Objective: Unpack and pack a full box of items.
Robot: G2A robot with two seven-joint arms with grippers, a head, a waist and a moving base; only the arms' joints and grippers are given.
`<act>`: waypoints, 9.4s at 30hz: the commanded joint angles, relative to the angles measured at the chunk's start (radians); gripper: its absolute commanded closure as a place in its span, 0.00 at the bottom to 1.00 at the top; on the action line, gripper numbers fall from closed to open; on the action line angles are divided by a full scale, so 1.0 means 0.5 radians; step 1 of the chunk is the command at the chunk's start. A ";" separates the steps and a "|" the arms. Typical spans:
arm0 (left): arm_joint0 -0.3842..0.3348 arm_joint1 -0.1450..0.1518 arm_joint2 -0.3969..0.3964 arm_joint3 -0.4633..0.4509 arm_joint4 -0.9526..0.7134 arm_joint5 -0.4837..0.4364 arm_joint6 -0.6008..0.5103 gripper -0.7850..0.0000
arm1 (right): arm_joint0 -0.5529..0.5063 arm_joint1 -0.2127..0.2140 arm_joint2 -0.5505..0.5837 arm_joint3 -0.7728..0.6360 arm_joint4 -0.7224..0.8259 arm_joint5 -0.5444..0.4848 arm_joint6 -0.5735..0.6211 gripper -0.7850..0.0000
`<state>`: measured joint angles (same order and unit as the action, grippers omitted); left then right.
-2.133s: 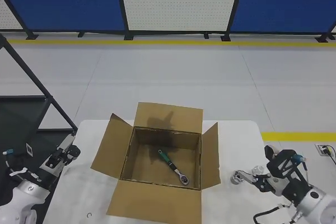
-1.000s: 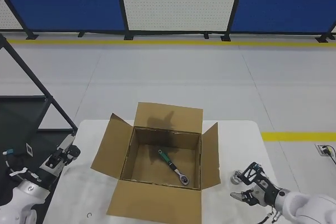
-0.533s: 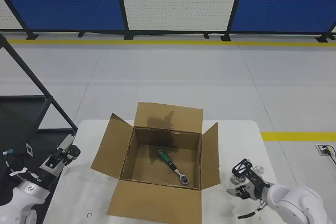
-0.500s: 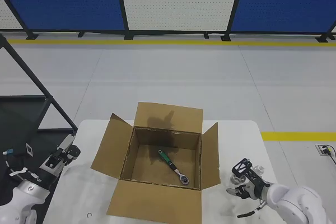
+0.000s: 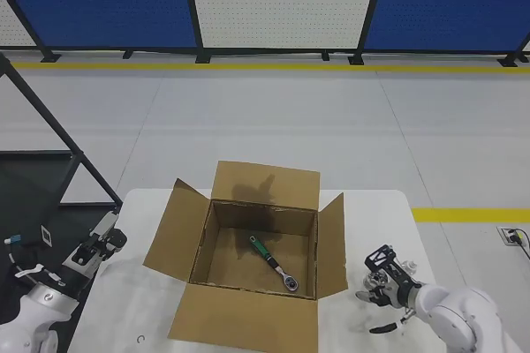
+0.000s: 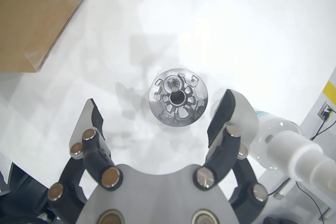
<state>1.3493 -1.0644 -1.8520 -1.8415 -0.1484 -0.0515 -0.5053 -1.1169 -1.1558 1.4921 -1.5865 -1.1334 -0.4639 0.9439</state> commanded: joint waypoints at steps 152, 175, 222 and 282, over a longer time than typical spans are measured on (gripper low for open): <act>0.000 0.000 0.000 0.000 0.000 0.000 0.000 0.00 | 1.210 -0.508 -1.403 0.404 -0.101 0.859 0.128 0.00; 0.000 0.000 0.000 0.000 0.000 0.000 0.000 0.00 | -0.522 -0.229 0.005 -1.527 -0.406 0.788 -0.408 0.00; 0.000 0.000 0.000 0.000 0.000 0.000 0.000 0.00 | -0.222 -0.196 0.293 -0.183 -0.004 0.977 -0.375 1.00; 0.042 0.008 -0.116 0.061 -0.078 -0.008 0.102 0.00 | 1.459 -0.602 -1.547 0.487 0.496 0.807 -0.067 1.00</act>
<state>1.3702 -1.0602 -1.9090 -1.8117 -0.1868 -0.0568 -0.4562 -0.3990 -1.4493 0.7311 -1.3824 -0.8991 -0.0542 0.9168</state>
